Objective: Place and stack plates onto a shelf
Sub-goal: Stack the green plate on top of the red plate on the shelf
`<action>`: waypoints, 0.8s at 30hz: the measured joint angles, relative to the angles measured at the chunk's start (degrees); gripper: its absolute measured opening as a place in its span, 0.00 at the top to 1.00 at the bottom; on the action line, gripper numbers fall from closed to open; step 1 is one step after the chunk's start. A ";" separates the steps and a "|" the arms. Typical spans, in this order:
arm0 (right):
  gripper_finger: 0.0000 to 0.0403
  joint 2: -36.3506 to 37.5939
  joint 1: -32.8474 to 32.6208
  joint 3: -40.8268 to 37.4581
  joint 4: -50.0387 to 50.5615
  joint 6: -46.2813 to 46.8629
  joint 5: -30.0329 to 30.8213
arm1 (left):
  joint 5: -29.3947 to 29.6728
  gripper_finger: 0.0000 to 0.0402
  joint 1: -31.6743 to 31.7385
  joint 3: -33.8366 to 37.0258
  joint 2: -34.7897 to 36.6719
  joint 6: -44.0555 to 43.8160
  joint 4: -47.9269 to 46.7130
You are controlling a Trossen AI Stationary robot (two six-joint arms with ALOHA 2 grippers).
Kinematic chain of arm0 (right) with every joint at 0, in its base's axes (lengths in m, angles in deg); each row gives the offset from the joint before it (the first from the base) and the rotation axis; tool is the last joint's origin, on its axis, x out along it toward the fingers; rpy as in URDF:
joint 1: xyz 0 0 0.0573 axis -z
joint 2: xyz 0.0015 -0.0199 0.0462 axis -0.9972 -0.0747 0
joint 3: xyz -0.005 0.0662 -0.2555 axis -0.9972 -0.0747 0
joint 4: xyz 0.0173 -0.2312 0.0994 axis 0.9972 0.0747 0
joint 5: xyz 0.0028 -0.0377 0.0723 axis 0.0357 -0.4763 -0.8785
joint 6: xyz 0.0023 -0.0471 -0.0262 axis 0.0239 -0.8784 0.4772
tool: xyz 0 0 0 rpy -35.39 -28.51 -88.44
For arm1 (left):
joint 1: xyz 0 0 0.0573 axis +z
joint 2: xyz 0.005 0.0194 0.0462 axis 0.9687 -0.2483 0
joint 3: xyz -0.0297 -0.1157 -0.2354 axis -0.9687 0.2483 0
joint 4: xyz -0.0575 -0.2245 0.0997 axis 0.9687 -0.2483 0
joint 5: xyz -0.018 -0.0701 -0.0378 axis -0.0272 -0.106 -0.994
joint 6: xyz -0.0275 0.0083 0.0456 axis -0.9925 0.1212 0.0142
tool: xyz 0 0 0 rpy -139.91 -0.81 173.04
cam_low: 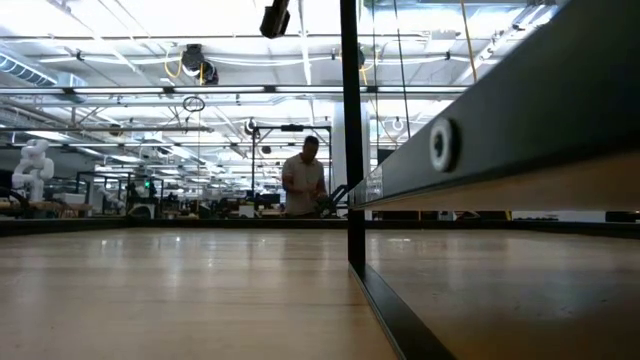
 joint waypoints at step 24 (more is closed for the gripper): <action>1.00 -0.01 0.02 -0.02 0.00 -3.32 1.66 | -7.23 0.99 -9.11 0.02 -15.07 12.26 12.42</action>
